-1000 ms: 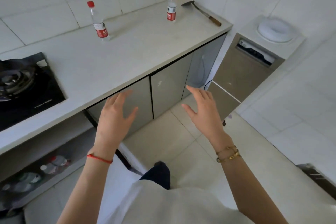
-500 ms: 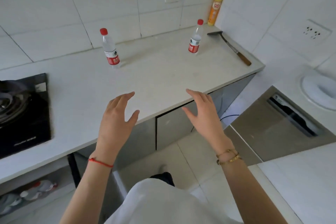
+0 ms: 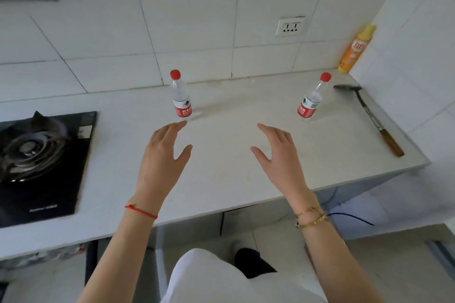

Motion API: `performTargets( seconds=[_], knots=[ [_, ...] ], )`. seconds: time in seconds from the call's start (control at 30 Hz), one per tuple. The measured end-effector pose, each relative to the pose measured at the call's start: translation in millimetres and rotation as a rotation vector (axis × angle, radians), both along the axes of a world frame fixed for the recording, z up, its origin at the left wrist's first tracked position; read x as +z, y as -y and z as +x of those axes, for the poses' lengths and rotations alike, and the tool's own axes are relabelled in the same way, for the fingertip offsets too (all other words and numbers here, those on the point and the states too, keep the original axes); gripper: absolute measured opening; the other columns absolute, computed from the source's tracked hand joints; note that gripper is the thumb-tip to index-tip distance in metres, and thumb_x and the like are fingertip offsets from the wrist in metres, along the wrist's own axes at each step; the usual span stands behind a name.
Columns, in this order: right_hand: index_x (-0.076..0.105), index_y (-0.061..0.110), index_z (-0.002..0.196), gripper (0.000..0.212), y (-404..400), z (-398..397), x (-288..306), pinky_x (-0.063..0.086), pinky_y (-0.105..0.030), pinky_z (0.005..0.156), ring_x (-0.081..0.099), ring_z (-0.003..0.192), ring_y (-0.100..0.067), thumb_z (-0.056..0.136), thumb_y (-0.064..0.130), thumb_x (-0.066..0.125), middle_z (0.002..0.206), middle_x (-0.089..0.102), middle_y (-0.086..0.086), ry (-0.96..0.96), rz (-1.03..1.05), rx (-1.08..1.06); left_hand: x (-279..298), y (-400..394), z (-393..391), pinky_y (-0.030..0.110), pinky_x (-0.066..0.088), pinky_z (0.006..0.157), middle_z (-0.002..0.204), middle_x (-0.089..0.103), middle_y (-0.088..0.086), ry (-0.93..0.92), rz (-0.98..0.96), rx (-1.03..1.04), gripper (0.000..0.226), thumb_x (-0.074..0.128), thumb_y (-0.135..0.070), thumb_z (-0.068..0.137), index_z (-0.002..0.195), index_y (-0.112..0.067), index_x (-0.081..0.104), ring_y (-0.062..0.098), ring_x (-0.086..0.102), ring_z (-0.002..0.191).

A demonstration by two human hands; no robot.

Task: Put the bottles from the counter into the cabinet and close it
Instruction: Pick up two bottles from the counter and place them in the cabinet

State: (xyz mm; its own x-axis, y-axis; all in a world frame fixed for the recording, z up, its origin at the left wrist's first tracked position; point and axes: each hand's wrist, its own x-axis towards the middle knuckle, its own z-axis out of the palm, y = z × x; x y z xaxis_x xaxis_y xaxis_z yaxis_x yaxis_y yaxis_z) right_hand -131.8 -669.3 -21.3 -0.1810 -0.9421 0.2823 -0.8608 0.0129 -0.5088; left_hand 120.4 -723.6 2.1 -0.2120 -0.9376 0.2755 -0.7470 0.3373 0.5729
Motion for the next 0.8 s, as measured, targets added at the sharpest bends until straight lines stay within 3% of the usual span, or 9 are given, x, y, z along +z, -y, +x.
performTargets(
  seconds=[0.23, 0.5, 0.8],
  knots=[
    [0.044, 0.018, 0.141, 0.053, 74, -21, -1, 0.042, -0.042, 0.105, 0.041, 0.128, -0.021, 0.093, 0.031, 0.061, 0.136, 0.053, -0.001, -0.003, -0.004, 0.139, 2, 50, -19, 0.022, 0.034, 0.098, 0.132, 0.058, 0.001, -0.034, -0.044, 0.114, 0.051, 0.067, -0.016, 0.087, 0.136, -0.018, 0.051, 0.022, 0.049, 0.123],
    [0.044, 0.018, 0.141, 0.052, 150, -26, 3, 0.042, -0.043, 0.105, 0.040, 0.129, -0.020, 0.093, 0.030, 0.060, 0.137, 0.052, 0.001, 0.006, 0.012, 0.240, 2, 152, -32, 0.033, 0.040, 0.099, 0.134, 0.057, 0.006, -0.021, -0.064, 0.203, 0.050, 0.064, -0.014, 0.087, 0.135, -0.015, 0.050, 0.029, 0.050, 0.123],
    [0.044, 0.017, 0.141, 0.051, 203, -8, -1, 0.042, -0.042, 0.104, 0.040, 0.129, -0.020, 0.094, 0.029, 0.060, 0.138, 0.052, -0.001, 0.015, 0.016, 0.191, -23, 260, -35, 0.045, 0.044, 0.102, 0.143, 0.044, 0.010, 0.206, 0.094, 0.091, 0.062, 0.062, -0.016, 0.089, 0.145, -0.014, 0.036, 0.033, 0.042, 0.128]
  ],
)
